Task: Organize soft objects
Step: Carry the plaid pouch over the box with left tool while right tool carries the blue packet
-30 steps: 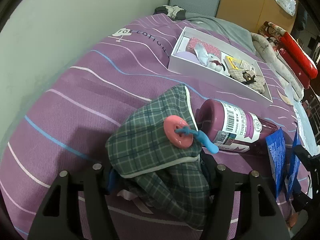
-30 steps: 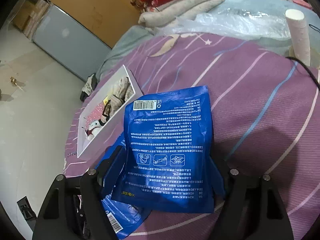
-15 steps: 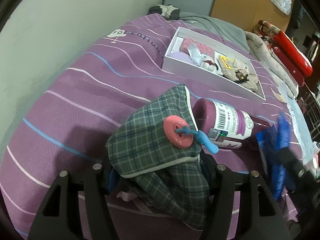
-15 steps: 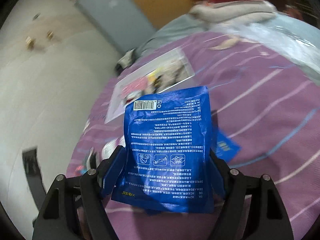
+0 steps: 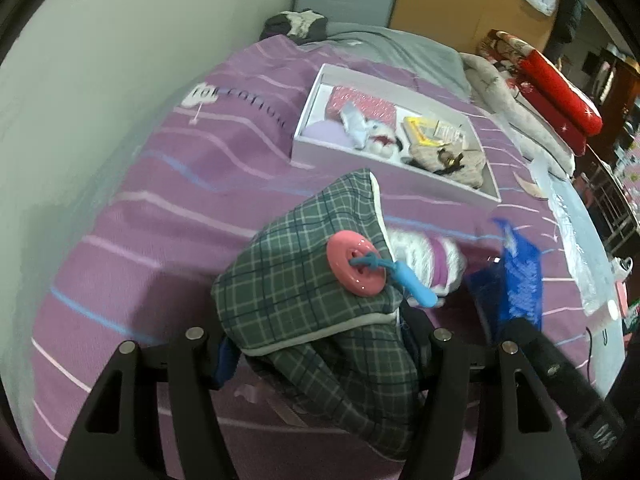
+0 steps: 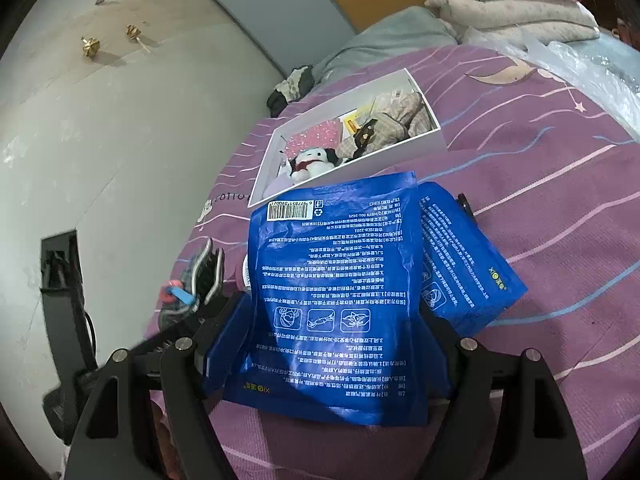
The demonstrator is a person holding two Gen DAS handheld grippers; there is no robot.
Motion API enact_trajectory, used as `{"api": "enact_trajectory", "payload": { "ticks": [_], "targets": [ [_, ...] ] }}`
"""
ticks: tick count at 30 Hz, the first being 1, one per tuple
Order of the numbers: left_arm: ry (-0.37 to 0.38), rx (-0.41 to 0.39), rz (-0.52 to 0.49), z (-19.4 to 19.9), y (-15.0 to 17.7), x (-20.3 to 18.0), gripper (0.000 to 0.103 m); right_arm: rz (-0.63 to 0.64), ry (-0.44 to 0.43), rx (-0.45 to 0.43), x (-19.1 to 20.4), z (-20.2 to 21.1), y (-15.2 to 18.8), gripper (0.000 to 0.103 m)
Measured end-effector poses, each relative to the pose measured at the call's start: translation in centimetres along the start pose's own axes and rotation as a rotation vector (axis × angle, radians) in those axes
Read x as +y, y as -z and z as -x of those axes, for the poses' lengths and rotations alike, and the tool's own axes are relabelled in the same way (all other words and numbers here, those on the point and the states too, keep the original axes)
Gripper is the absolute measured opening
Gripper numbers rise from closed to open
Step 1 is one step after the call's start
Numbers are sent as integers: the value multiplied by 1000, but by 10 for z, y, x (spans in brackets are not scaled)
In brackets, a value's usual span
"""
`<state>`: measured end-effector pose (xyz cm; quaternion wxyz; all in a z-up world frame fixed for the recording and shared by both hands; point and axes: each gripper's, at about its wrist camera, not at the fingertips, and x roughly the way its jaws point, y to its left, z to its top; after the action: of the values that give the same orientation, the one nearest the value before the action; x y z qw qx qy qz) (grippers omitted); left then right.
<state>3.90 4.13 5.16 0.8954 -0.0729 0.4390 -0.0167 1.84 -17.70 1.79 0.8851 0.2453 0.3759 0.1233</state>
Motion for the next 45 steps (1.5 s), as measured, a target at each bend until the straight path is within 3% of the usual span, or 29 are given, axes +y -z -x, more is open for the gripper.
{"api": "enact_trajectory", "payload": {
  "ticks": [10, 16, 26, 32, 37, 43, 45],
  "targets": [
    [117, 53, -77, -4, -57, 1, 65, 2, -21, 20, 2, 5, -51, 78],
    [75, -4, -143, -8, -84, -3, 65, 17, 5, 16, 0, 2, -83, 78],
    [74, 34, -261, -50, -133, -27, 65, -17, 6, 129, -9, -50, -134, 78],
    [64, 53, -211, -91, -167, -33, 65, -61, 42, 191, -21, -84, -166, 78],
    [-6, 72, -231, -119, -177, -44, 65, -113, 53, 162, -23, -93, -176, 78],
    [-19, 89, -214, -127, -187, -51, 65, -209, 60, 168, -29, -116, -199, 78],
    [-18, 107, -160, -126, -192, -50, 65, -267, 72, 146, -32, -118, -207, 78]
  ]
}}
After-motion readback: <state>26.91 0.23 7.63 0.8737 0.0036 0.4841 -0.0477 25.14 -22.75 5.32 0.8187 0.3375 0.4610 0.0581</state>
